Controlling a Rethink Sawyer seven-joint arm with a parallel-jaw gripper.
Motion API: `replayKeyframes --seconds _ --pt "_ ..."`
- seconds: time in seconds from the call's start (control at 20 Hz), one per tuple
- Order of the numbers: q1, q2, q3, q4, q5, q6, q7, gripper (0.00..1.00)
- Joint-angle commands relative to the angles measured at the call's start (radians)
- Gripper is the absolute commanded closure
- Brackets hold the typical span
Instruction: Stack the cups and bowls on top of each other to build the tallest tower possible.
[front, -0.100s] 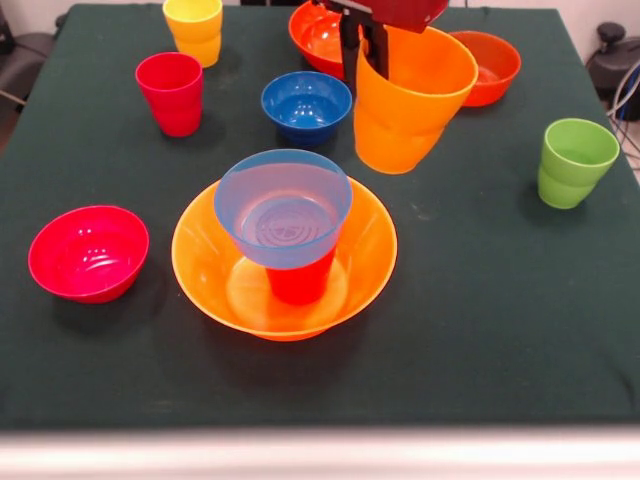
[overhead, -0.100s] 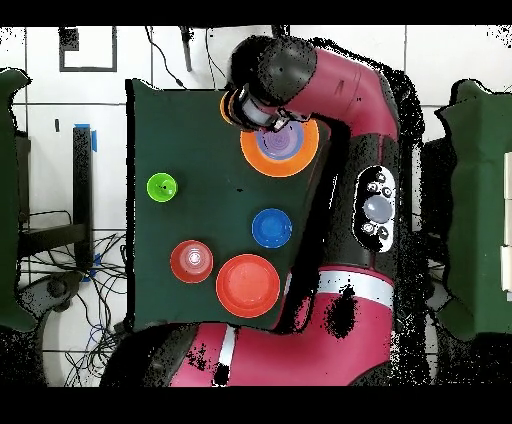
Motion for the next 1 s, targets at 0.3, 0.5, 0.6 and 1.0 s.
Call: replayKeyframes --seconds 0.3,0.5,0.6,1.0 --pt "-0.052 -0.015 0.156 0.123 -0.119 -0.06 -0.322 1.0" --pt "-0.065 -0.018 0.173 0.124 -0.138 -0.058 -0.327 1.0" --pt "-0.073 -0.021 0.183 0.128 -0.149 -0.058 -0.33 1.0" --pt "-0.095 -0.022 0.209 0.129 -0.177 -0.061 -0.338 1.0"
